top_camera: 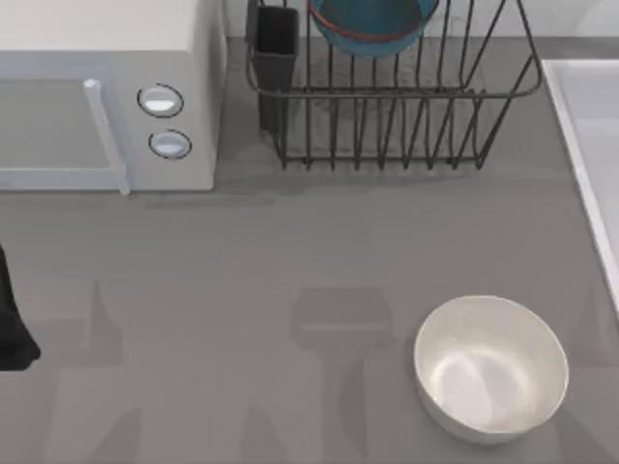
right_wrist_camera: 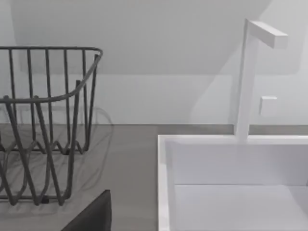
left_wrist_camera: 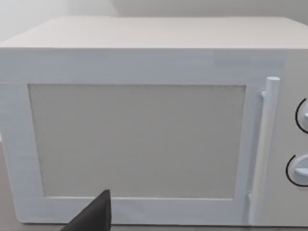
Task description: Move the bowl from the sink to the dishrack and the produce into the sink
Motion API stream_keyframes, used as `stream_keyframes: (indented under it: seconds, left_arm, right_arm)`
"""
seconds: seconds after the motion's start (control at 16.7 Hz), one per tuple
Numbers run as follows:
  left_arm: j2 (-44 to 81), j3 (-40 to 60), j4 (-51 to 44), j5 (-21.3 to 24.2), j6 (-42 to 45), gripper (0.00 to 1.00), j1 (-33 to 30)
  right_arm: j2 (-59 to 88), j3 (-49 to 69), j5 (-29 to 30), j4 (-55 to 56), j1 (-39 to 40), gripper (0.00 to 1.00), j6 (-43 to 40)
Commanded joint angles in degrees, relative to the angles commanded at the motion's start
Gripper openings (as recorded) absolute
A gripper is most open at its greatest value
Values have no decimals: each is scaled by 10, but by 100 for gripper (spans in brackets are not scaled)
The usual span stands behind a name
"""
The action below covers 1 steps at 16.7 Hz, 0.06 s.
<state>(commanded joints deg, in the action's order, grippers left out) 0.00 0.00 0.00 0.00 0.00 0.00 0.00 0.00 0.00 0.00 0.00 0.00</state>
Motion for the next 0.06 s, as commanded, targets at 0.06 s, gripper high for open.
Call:
stream_keyframes:
  seconds: [0.06]
  left_arm:
    - [0,0,0,0,0,100,0]
  right_arm:
    - [0,0,0,0,0,100,0]
